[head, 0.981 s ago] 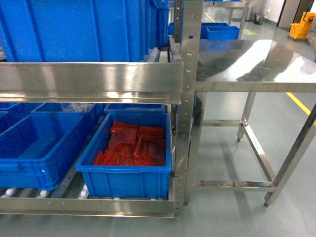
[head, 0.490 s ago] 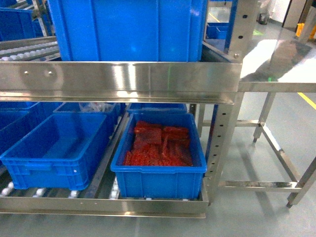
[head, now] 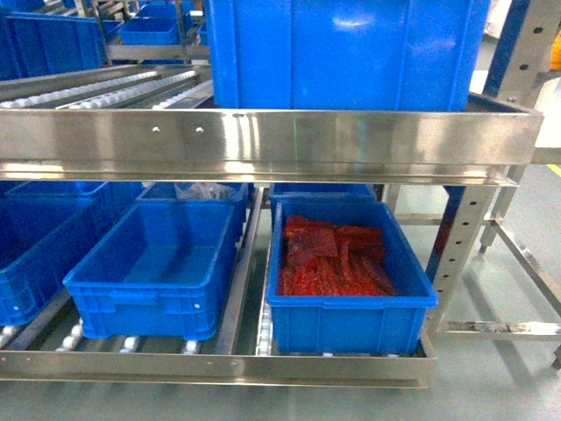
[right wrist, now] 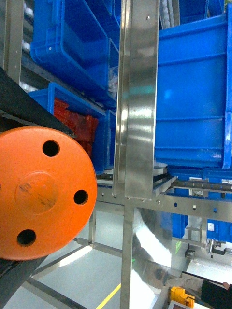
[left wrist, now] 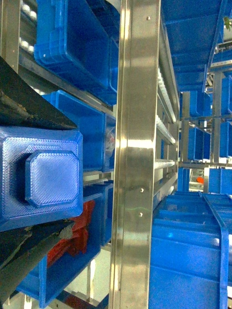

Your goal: Sort blue parts and orange caps into right shelf containers

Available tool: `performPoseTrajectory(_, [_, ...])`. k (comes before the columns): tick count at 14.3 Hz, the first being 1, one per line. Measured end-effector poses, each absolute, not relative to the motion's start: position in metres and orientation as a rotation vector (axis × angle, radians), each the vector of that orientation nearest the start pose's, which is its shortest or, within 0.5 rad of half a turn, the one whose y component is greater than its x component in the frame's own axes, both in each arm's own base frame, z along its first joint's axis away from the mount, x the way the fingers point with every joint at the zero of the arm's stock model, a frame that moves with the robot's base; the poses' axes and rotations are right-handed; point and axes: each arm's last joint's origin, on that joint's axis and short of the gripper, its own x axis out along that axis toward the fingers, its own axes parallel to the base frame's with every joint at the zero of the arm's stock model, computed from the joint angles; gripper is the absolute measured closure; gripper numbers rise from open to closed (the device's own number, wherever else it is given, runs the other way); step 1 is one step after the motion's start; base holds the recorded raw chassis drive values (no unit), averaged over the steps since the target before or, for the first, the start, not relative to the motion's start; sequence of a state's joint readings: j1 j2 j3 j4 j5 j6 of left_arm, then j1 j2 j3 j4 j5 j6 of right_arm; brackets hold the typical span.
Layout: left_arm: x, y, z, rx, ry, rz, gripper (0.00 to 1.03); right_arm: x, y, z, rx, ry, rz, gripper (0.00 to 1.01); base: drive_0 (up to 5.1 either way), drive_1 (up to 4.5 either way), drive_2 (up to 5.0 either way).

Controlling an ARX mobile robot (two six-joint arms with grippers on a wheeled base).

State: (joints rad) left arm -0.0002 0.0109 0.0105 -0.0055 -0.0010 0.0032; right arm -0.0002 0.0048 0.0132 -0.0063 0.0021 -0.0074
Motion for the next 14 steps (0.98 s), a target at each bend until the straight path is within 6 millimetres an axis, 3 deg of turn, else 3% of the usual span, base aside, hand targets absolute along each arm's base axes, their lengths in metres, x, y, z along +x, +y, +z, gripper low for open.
performPoseTrajectory(14, [0.0977, 0.0000, 0.1656, 0.003, 0.007, 0.001, 0.60, 0.0972, -0.0001, 0.1671, -0.007, -0.003, -0.002, 0.56, -5.0, 2.40, 2.4])
